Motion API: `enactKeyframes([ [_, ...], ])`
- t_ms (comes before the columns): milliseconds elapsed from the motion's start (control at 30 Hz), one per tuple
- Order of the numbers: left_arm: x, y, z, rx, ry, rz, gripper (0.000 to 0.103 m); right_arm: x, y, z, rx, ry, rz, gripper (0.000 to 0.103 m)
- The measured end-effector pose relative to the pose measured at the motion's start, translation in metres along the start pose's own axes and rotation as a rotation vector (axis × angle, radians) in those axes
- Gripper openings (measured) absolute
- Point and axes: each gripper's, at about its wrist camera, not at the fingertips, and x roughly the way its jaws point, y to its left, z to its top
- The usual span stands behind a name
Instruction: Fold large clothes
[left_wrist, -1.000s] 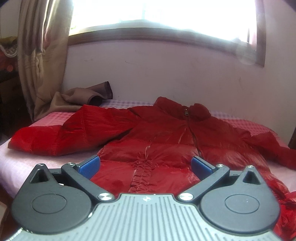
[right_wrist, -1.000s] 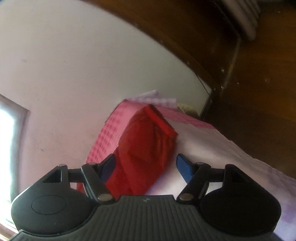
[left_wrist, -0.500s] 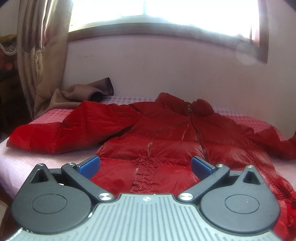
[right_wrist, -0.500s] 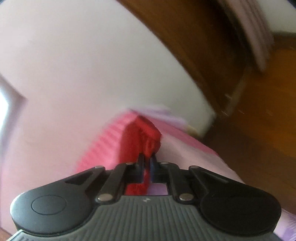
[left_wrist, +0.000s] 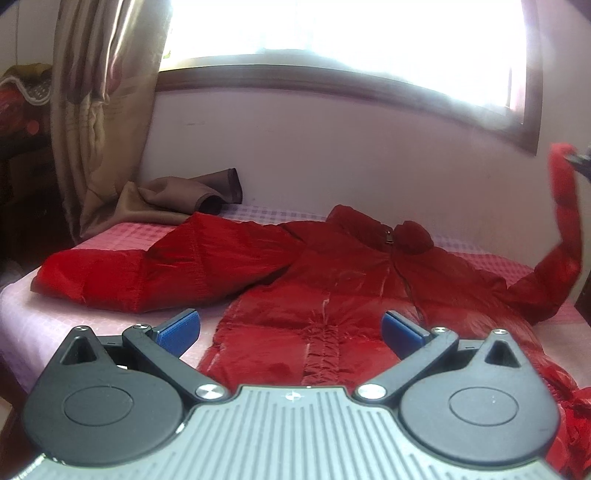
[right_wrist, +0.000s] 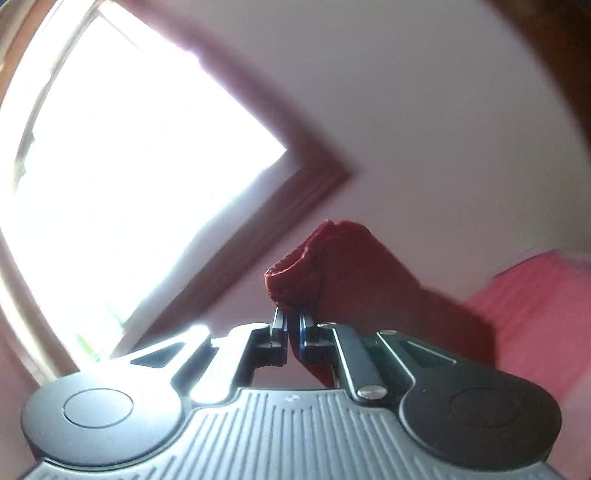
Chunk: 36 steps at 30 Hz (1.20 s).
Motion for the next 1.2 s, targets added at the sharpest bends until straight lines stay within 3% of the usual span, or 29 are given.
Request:
enactKeyframes([
  [267,0.000,0.020,-0.003,-0.008,0.016,0.004,0.103,0.092,0.059,-0.113,-0.035,0.242,0.106,0.006],
  [467,0.009,0.039,-0.010,-0.037,0.050,0.015,0.103,0.139,0.059,-0.190,-0.084,0.402,0.081,0.005],
  [600,0.015,0.050,-0.013,-0.070,0.069,0.022,0.103,0.145,0.071,-0.234,-0.161,0.490,0.037,0.005],
  [967,0.029,0.081,-0.006,-0.168,0.090,0.032,0.103,0.159,0.101,-0.301,-0.423,0.671,-0.036,0.006],
  [1200,0.045,0.136,-0.002,-0.349,0.115,0.050,0.103,0.151,0.109,-0.329,-0.609,0.696,-0.108,0.007],
])
